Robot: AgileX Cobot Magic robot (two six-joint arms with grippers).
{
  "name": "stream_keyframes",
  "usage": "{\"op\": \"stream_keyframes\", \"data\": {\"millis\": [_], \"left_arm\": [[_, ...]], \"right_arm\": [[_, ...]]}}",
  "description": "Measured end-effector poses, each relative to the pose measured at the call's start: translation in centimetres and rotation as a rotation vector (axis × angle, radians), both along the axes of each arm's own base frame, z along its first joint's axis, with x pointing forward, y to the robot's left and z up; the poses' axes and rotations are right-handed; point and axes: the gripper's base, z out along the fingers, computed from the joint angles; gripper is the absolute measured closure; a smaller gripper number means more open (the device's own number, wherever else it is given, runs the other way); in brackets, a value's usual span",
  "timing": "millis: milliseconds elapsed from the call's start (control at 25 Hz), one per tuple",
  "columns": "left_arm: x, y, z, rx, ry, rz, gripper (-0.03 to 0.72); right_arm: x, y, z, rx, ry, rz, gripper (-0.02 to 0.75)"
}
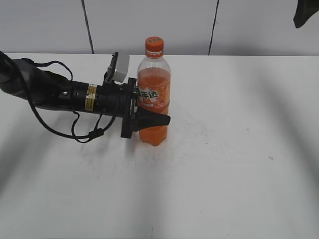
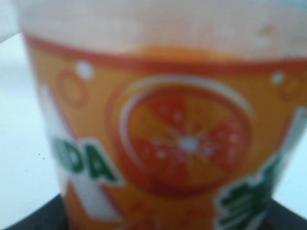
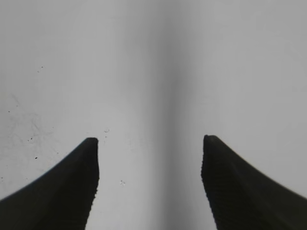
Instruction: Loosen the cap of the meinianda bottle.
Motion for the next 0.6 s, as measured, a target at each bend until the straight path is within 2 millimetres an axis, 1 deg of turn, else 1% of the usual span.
{"op": "stream_keyframes", "data": {"millis": [120,320,600], "left_arm": [[0.0,0.0,0.0,-0.001,0.000,0.001,0.276],[0.0,0.0,0.0,-0.001,0.001,0.001,0.276],[0.0,0.0,0.0,-0.002,0.002,0.002,0.278]], "right_arm": [[0.0,0.1,0.0,0.011,0.001,-0.005,0.234],[-0.1,0.8,0.1,0.095,0.010,-0.049,0.259],[-0.5,3.8,0.9,0.187,-0.003,-0.056,0.269]]}}
